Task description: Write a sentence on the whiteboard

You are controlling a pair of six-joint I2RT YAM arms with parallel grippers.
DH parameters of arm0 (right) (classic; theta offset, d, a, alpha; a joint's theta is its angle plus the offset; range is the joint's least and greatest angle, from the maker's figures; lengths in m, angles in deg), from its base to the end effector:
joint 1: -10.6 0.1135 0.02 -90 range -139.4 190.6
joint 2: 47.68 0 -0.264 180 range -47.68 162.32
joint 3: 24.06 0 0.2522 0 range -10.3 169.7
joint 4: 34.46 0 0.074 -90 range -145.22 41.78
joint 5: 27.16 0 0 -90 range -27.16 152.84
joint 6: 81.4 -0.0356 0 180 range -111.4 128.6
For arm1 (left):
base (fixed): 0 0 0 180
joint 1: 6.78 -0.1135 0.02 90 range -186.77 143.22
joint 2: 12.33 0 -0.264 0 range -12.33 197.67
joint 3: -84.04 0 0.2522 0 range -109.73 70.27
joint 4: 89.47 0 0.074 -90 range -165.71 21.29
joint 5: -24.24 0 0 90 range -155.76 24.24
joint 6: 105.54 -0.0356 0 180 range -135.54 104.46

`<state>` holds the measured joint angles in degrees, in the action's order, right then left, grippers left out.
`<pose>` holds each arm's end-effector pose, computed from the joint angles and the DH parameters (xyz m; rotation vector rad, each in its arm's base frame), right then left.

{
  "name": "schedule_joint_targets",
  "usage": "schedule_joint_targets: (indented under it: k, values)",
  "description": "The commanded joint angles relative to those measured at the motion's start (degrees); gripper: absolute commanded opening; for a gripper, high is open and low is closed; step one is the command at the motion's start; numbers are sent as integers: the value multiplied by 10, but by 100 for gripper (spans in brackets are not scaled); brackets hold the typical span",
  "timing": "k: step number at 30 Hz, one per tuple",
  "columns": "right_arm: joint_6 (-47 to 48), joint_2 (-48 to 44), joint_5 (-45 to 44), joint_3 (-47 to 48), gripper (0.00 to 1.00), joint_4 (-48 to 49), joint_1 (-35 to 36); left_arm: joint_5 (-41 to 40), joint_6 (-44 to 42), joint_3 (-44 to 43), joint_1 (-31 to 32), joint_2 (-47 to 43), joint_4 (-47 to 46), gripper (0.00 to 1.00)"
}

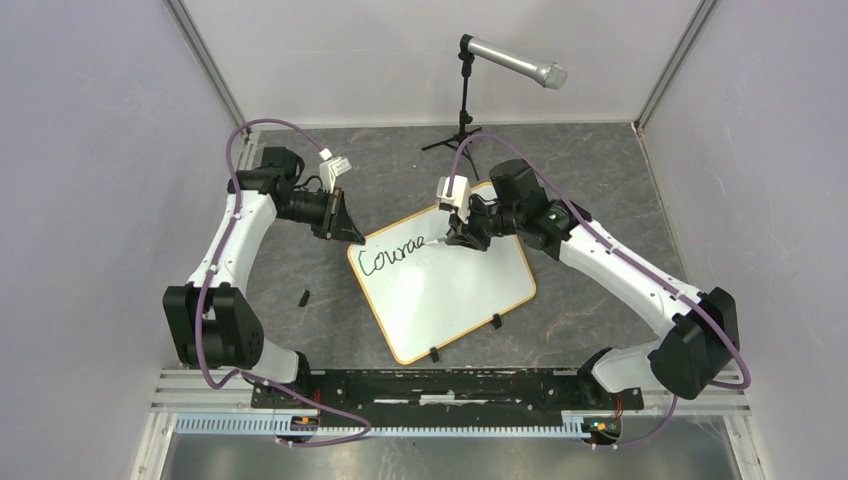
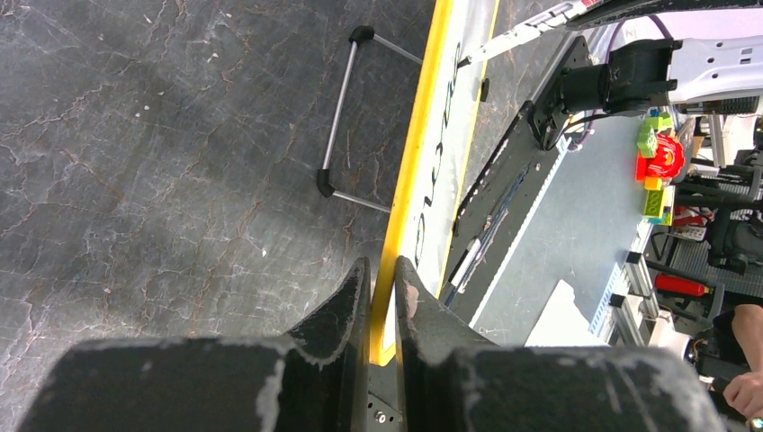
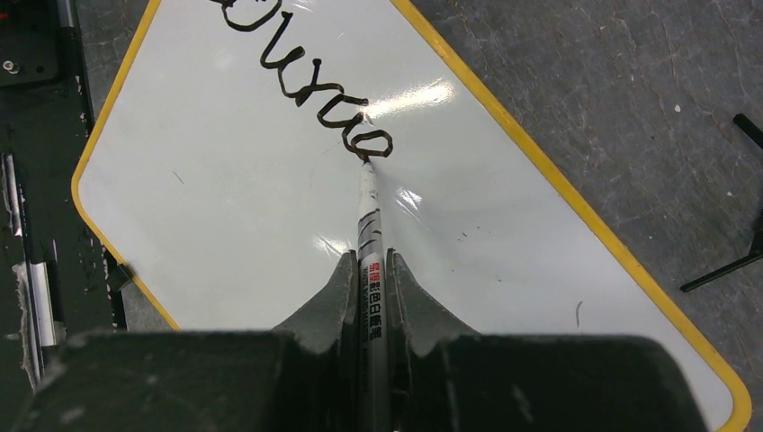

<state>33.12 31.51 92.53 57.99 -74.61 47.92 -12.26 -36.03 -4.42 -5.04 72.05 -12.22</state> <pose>0.2325 0.1994 0.3218 -1.3722 1.7312 0.6979 0.2723 -0.0369 0.3031 0.6562 2.3856 -1.1676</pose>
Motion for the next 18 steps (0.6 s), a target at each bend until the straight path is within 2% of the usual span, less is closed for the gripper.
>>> schedule_joint_targets:
  k: [1, 18]
  values:
    - [8, 1, -34, 26, 0, 5, -9, -20, -11, -10, 4, -5, 10, 2]
    - [5, 8, -28, 25, 0, 0, -9, -22, -13, -11, 5, -4, 10, 2]
